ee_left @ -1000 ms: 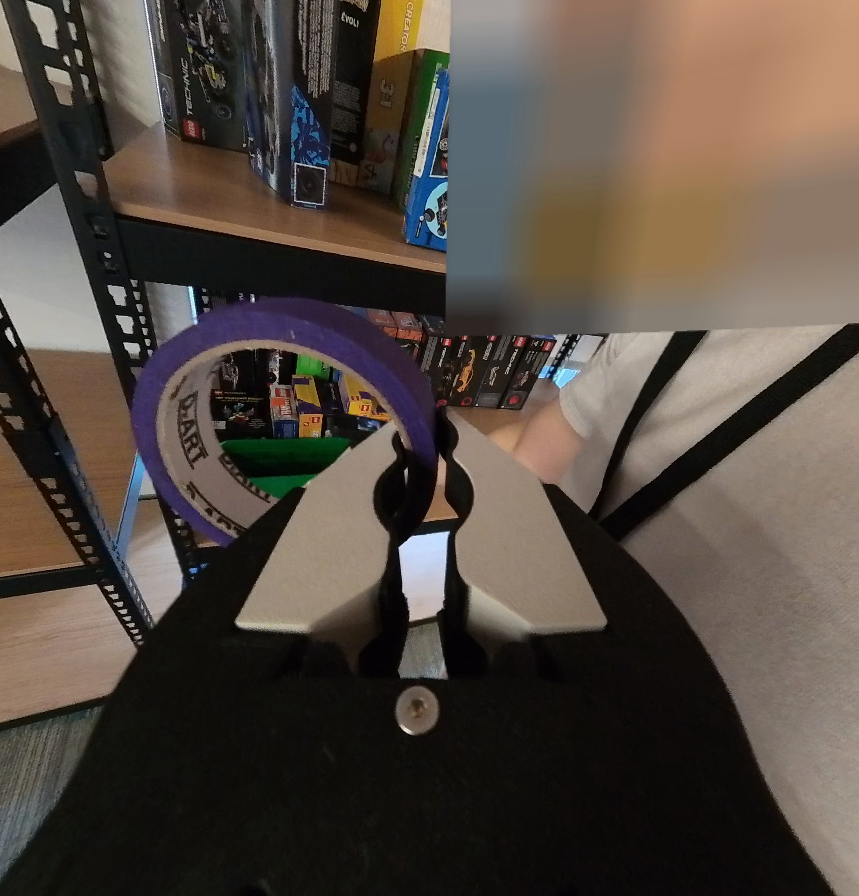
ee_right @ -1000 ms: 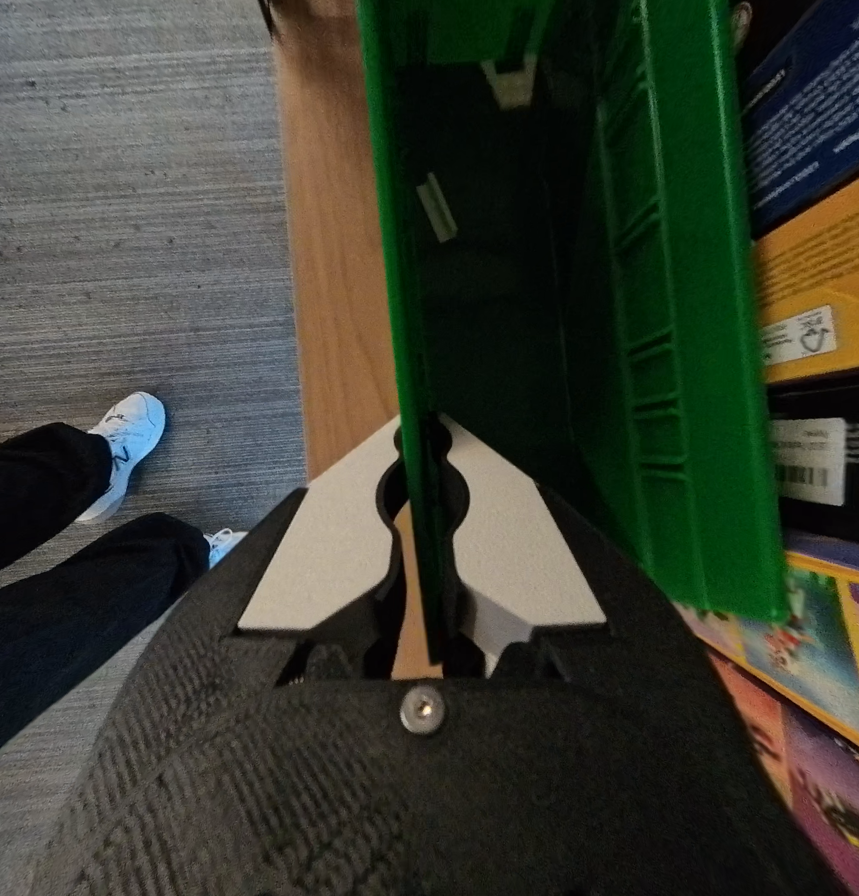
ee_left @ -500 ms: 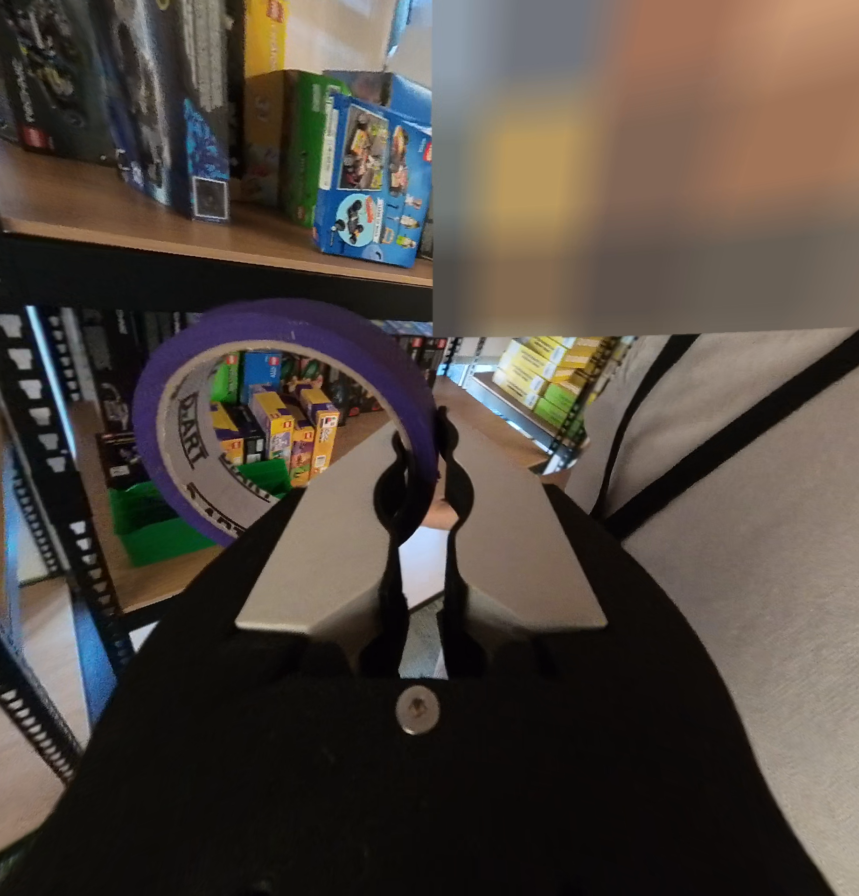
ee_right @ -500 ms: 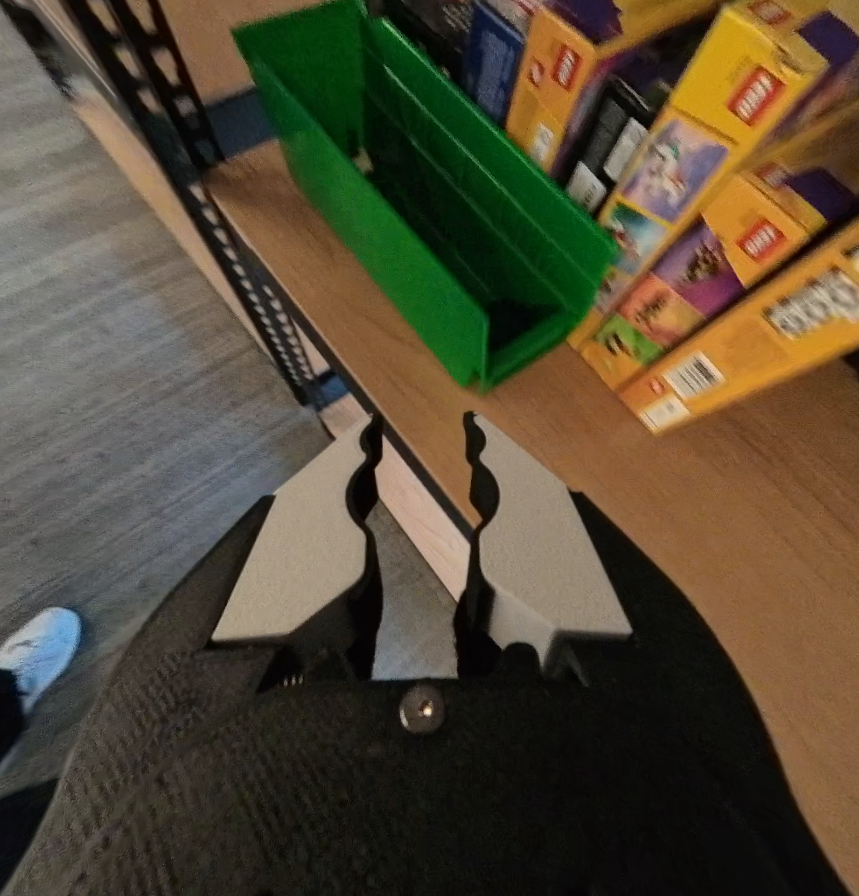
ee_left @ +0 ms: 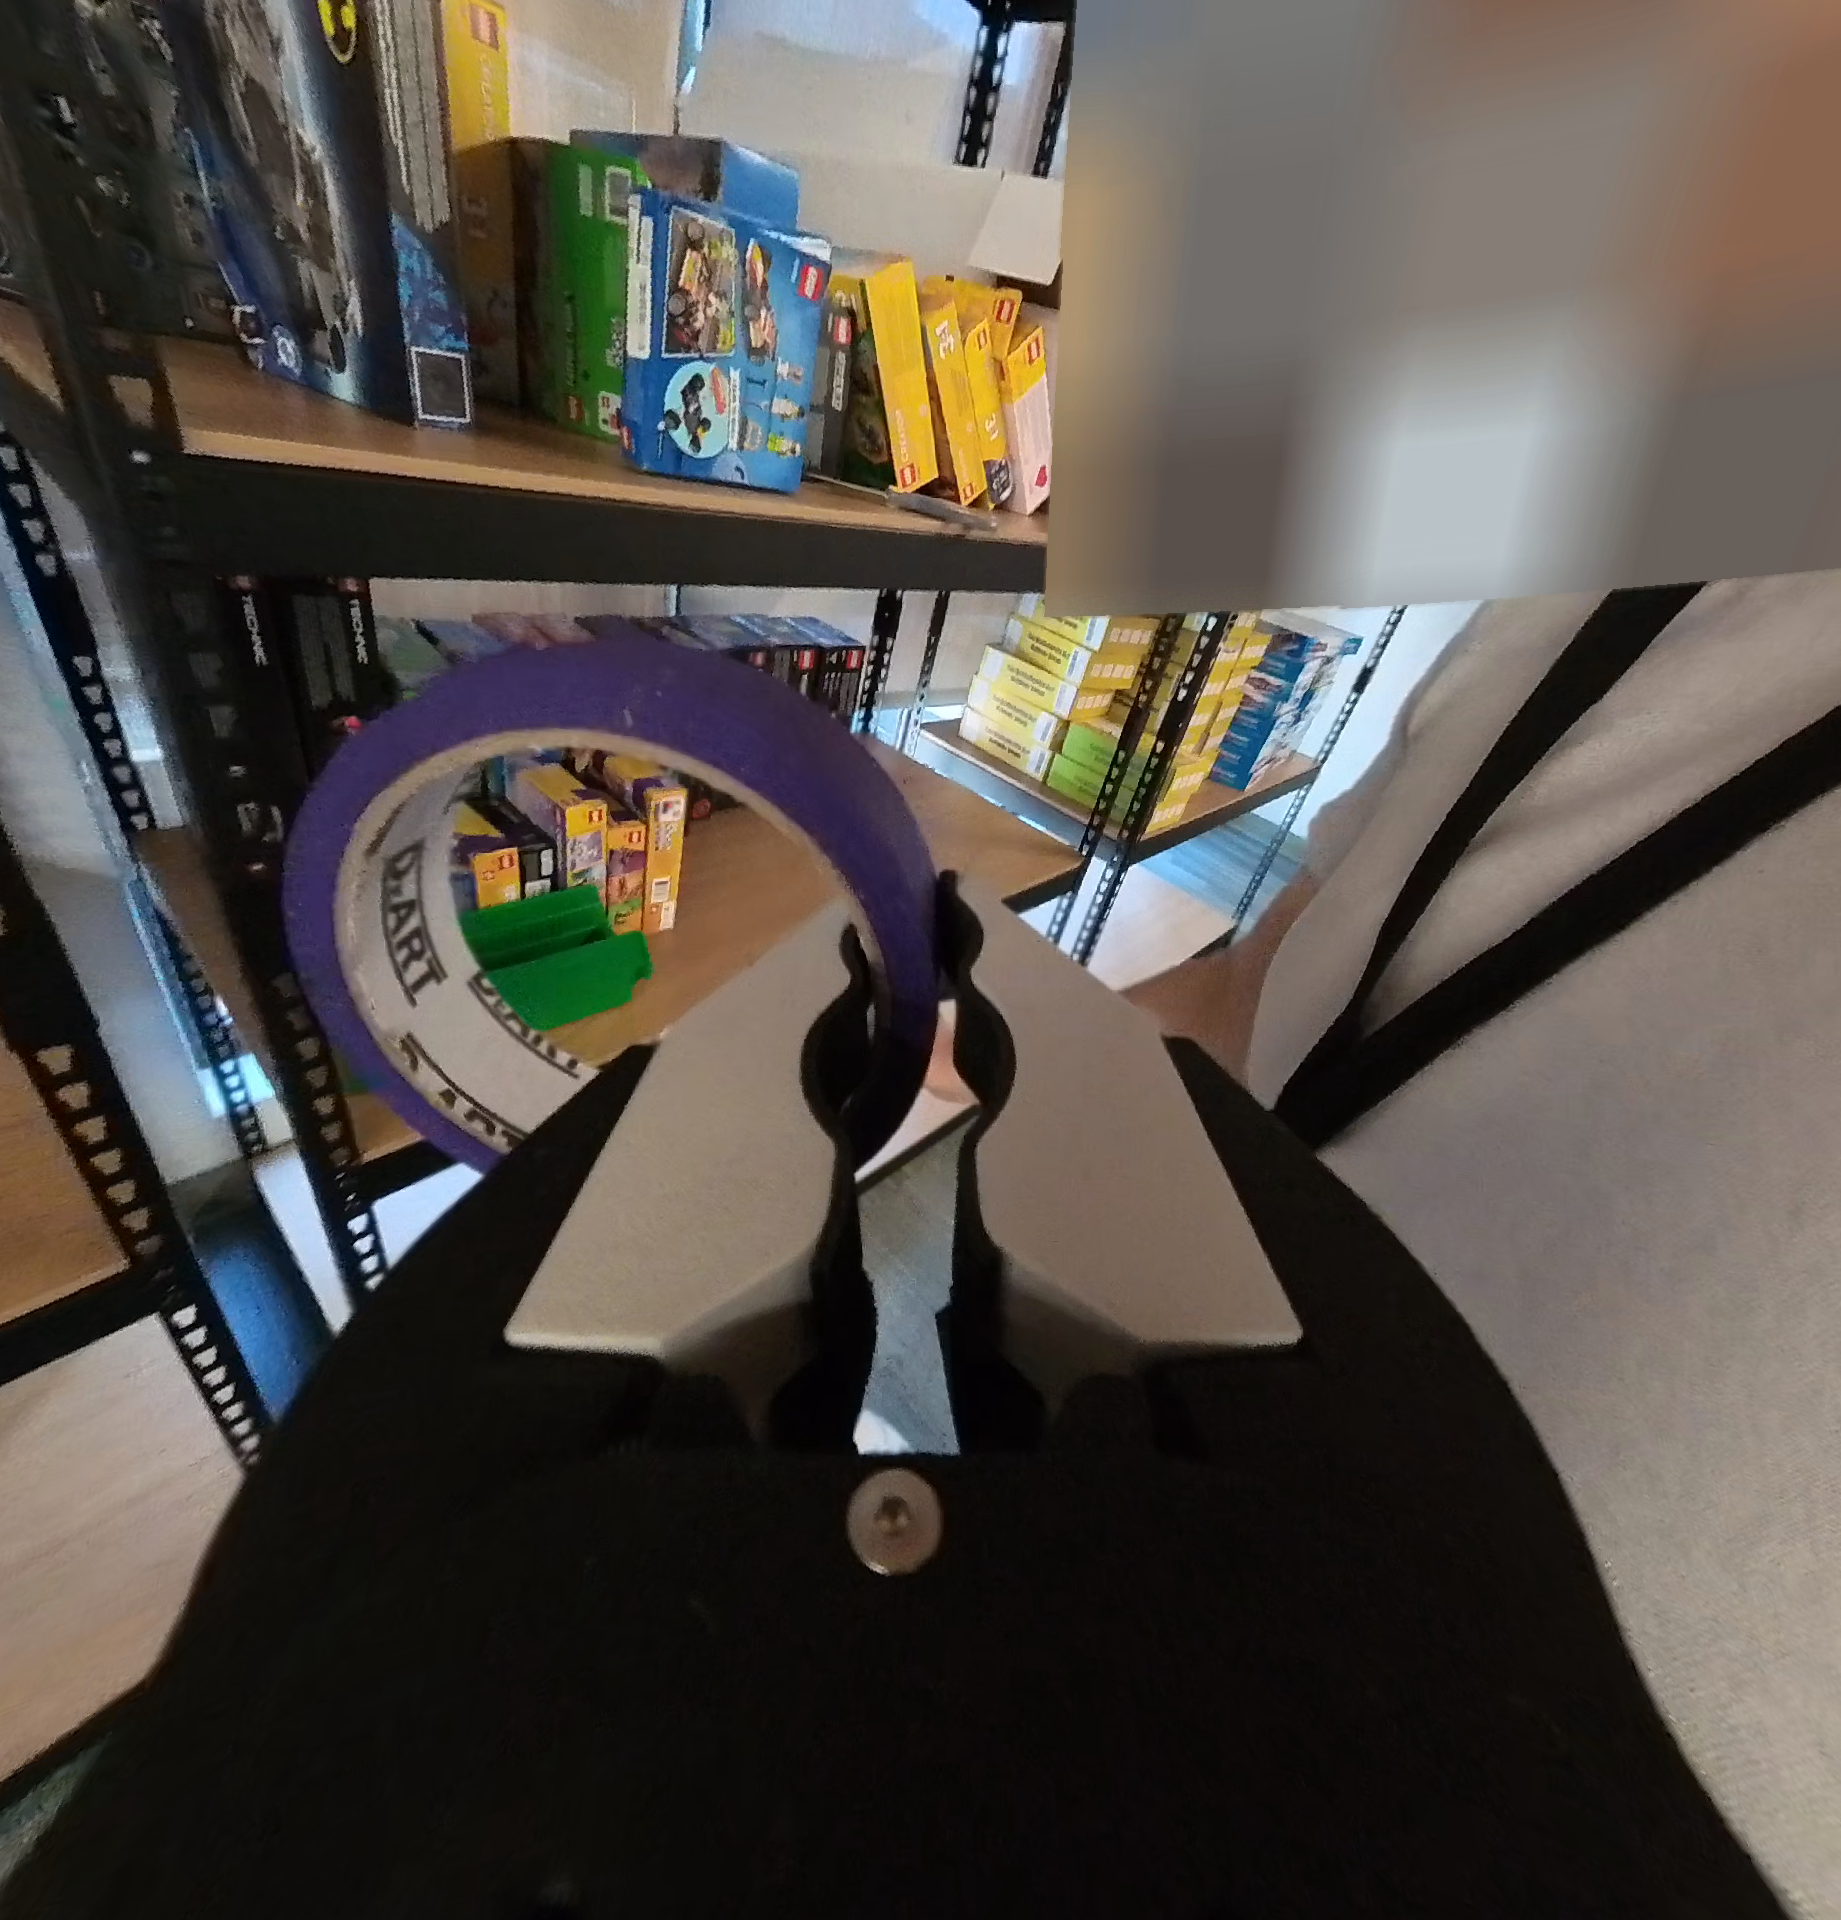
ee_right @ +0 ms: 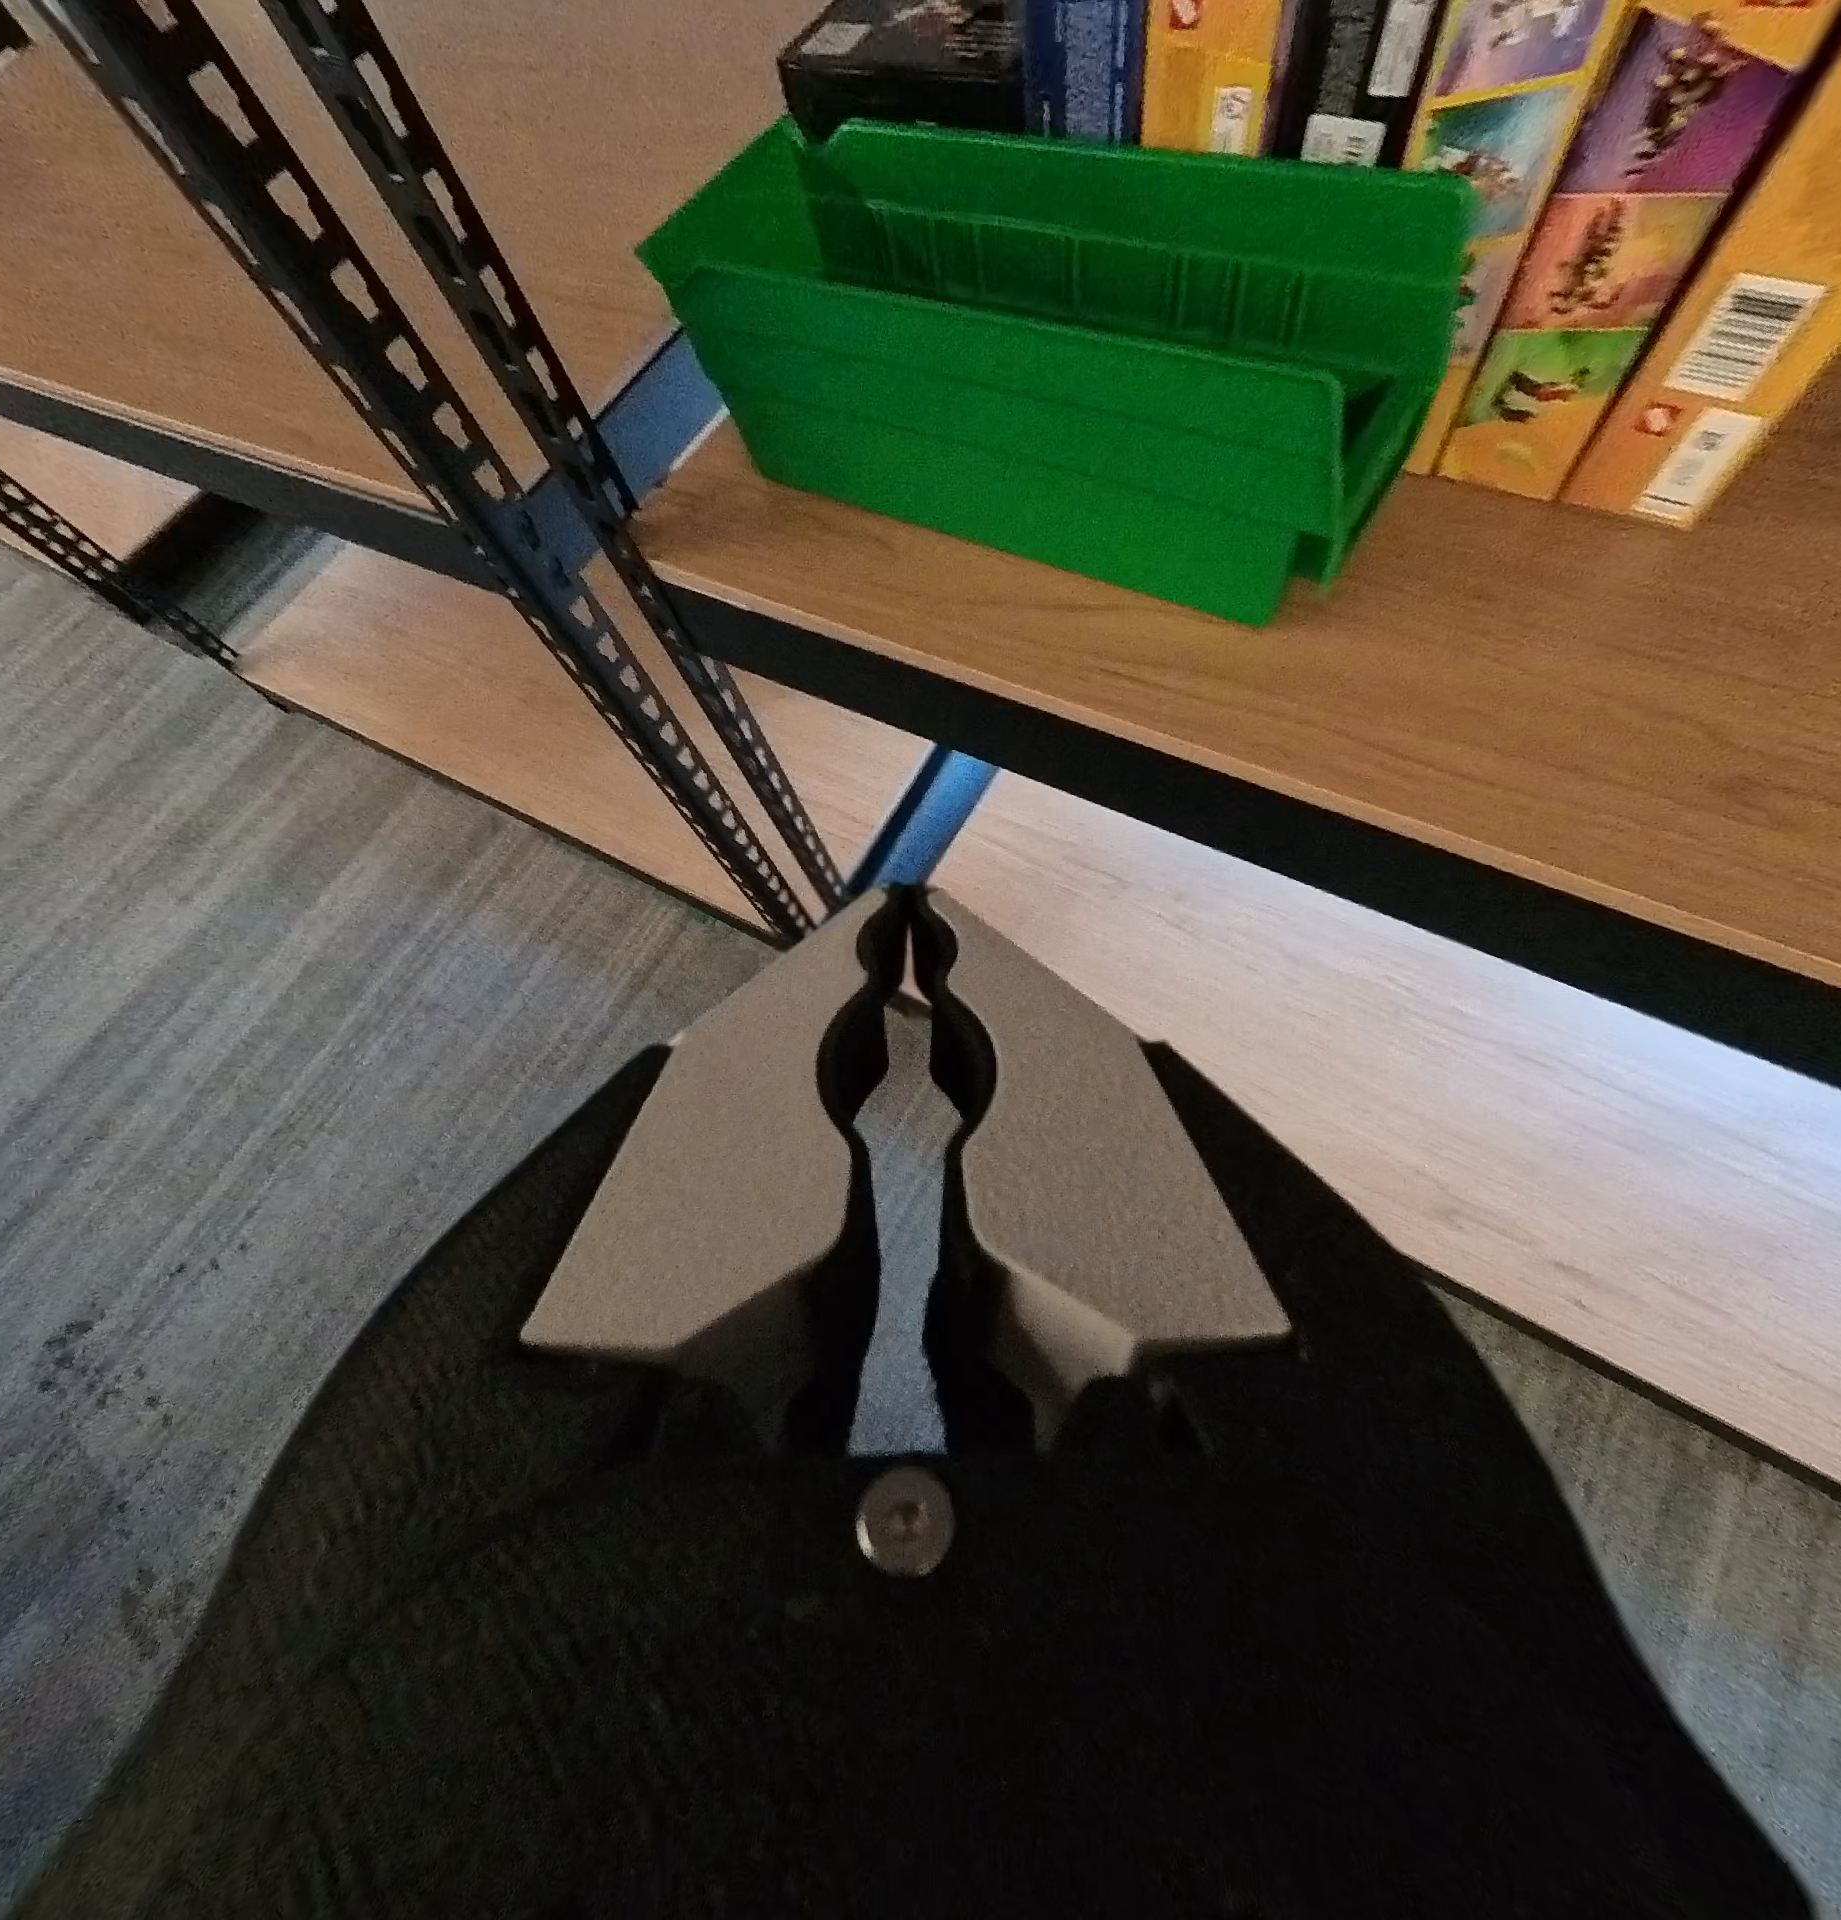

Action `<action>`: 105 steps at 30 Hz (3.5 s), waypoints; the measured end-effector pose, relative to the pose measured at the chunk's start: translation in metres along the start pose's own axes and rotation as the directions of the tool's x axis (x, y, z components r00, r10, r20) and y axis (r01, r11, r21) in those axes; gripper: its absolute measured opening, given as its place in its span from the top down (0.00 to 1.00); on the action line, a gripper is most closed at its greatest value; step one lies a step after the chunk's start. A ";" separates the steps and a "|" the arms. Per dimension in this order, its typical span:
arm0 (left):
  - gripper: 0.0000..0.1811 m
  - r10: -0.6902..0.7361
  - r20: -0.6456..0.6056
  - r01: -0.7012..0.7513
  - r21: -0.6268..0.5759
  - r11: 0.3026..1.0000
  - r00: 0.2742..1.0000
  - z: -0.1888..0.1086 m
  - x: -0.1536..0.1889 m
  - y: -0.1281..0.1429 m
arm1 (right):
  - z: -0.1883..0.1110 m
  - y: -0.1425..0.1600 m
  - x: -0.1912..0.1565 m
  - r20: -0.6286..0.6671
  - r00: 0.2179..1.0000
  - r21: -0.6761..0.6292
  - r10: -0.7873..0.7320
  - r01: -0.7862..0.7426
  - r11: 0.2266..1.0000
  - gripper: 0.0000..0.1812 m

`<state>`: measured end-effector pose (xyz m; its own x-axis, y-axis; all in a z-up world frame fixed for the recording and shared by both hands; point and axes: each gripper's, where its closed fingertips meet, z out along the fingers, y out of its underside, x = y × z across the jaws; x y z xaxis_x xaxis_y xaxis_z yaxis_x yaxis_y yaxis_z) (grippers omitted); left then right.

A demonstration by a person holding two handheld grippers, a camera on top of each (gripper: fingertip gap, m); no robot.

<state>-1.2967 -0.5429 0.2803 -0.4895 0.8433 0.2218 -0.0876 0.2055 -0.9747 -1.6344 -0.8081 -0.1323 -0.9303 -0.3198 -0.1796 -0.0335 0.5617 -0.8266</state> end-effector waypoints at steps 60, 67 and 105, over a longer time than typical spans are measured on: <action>0.97 -0.747 -0.400 0.667 -0.347 0.660 0.531 0.079 -0.023 0.141 | -0.280 -0.079 -0.220 0.483 0.875 0.295 0.022 -0.186 0.937 0.84; 0.97 -0.842 -0.470 0.844 -0.309 0.438 0.265 0.115 0.001 0.117 | -0.305 -0.073 -0.293 0.727 0.686 0.240 -0.022 -0.223 0.945 0.81; 0.96 -0.414 0.905 0.556 0.297 0.776 0.095 -0.312 0.078 0.312 | -0.174 0.002 -0.528 0.936 0.100 0.229 -0.337 0.552 0.801 0.87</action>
<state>-1.0919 -0.2578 0.0014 -0.7957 -0.4545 0.4004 -0.5975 0.4811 -0.6415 -1.2065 -0.5054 0.0536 0.2605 -0.9354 -0.2390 -0.4570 0.0986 -0.8840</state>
